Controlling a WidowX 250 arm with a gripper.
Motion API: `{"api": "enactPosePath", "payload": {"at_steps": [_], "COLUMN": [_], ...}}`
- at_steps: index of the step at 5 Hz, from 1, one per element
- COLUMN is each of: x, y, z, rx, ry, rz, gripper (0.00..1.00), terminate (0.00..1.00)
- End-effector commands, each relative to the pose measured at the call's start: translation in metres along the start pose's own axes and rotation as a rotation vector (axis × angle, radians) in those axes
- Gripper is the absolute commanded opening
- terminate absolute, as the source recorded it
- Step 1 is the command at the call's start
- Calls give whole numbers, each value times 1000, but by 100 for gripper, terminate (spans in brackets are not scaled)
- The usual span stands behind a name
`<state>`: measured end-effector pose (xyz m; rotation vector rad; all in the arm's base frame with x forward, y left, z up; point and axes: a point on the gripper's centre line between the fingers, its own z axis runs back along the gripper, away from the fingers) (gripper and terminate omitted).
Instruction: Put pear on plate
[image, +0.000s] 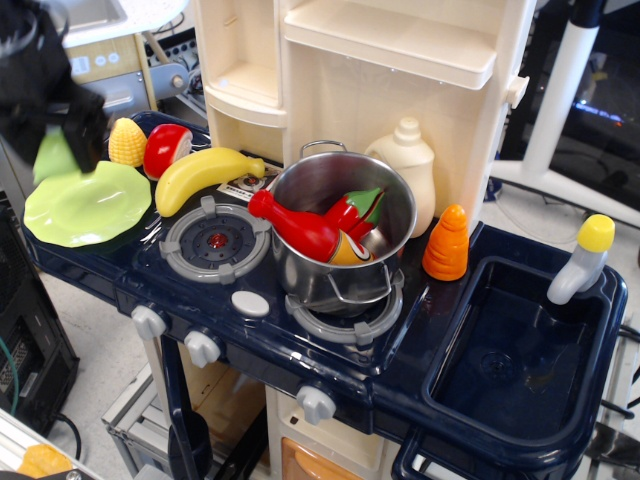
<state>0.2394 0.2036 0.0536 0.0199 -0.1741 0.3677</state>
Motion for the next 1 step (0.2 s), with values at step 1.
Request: {"api": "enactPosePath", "payload": {"at_steps": [1], "x": [9], "y": [-21], "z": [2], "rx": [-1], "ry": [-40], "rz": [3], "gripper": [0], "terminate": [100]}}
